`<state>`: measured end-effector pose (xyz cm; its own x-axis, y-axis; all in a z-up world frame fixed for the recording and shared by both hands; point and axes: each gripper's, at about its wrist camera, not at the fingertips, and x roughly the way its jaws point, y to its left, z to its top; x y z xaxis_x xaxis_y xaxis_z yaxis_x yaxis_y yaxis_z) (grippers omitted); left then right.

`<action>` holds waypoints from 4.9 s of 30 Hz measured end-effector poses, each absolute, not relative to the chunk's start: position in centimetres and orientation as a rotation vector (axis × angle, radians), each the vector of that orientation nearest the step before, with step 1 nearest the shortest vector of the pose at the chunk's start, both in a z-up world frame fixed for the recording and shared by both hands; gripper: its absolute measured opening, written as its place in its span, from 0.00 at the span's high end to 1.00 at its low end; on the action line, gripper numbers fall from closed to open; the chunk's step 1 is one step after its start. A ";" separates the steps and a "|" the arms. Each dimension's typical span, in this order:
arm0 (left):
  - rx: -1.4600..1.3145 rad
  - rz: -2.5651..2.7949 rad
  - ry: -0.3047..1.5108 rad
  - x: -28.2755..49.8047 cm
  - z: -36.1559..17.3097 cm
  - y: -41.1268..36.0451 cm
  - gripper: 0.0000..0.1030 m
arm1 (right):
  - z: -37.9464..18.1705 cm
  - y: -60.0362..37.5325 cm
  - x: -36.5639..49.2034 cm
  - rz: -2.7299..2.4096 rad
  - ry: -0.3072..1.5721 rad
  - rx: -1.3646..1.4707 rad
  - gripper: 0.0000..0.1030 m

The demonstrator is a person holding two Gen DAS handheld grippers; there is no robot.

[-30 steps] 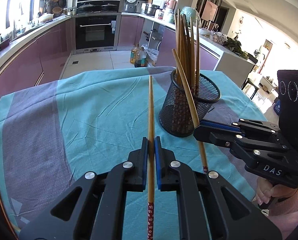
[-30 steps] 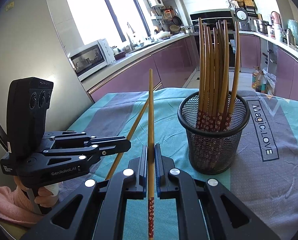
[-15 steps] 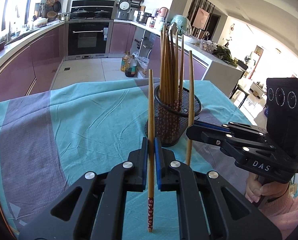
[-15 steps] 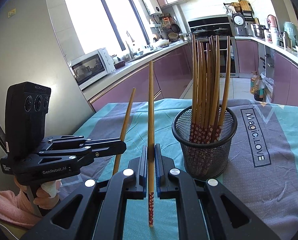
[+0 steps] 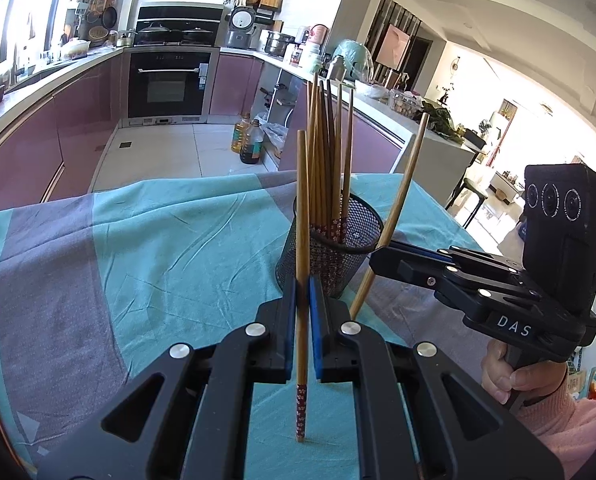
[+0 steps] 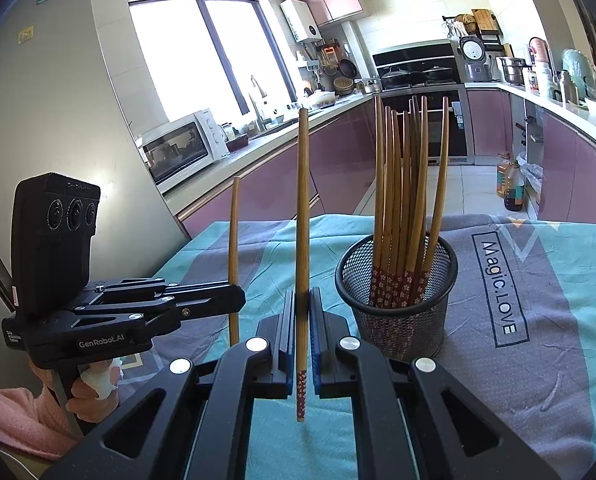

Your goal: Organize utensils

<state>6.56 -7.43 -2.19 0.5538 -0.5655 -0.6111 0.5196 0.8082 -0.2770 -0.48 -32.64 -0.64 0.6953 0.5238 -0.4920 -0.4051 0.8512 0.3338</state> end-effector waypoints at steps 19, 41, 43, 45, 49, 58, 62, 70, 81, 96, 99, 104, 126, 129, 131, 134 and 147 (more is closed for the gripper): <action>-0.059 -0.660 0.711 6.7 -1.8 -7.4 0.93 | 0.7 -33.9 -0.9 0.496 0.567 0.209 0.94; -0.037 -0.673 0.681 6.8 -1.0 -7.4 0.93 | 2.0 -34.6 -0.9 0.480 0.538 0.202 0.94; -0.034 -0.675 0.678 6.8 -0.9 -7.4 0.93 | 2.1 -34.7 -0.9 0.480 0.534 0.201 0.94; -0.030 -0.676 0.675 6.8 -0.8 -7.4 0.93 | 2.2 -34.7 -0.8 0.479 0.532 0.201 0.94; -0.027 -0.679 0.669 6.8 -0.7 -7.4 0.93 | 2.4 -34.8 -0.7 0.478 0.529 0.202 0.94; -0.019 -0.681 0.659 6.8 -0.5 -7.2 0.93 | 2.9 -35.1 -0.7 0.476 0.515 0.199 0.94; -0.015 -0.687 0.650 6.7 -0.1 -7.2 0.93 | 3.0 -35.2 -0.7 0.474 0.511 0.198 0.94; -0.009 -0.699 0.631 6.2 0.5 -7.0 0.93 | 3.4 -35.5 -0.7 0.471 0.499 0.196 0.94; 0.001 -0.705 0.611 6.1 1.1 -7.3 0.93 | 3.7 -35.6 -0.6 0.475 0.486 0.192 0.94; 0.003 -0.713 0.583 6.2 2.1 -6.9 0.93 | 4.3 -35.7 -0.4 0.476 0.467 0.184 0.94; 0.002 -0.716 0.571 5.9 2.3 -6.7 0.93 | 4.5 -35.7 -0.4 0.476 0.461 0.182 0.94; 0.003 -0.719 0.558 5.7 2.7 -6.7 0.93 | 4.6 -35.7 -0.5 0.475 0.455 0.177 0.94; 0.010 -0.722 0.518 5.4 4.2 -7.0 0.93 | 5.8 -35.9 -0.7 0.473 0.423 0.164 0.94; 0.011 -0.721 0.513 5.3 4.4 -7.1 0.93 | 6.0 -36.0 -0.7 0.469 0.418 0.164 0.94; 0.011 -0.722 0.511 5.8 4.7 -7.1 0.93 | 6.1 -36.1 -0.7 0.469 0.416 0.166 0.94; 0.009 -0.721 0.505 5.8 4.8 -7.2 0.93 | 6.2 -36.3 -0.6 0.465 0.411 0.166 0.94; 0.010 -0.716 0.481 5.8 5.7 -7.9 0.93 | 6.3 -36.4 -0.5 0.460 0.403 0.169 0.94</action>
<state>5.85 -7.93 5.68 0.6507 -0.6282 -0.4266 0.6327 0.7592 -0.1528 -0.54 -36.44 6.32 0.8194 0.4623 -0.3388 -0.3966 0.8841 0.2472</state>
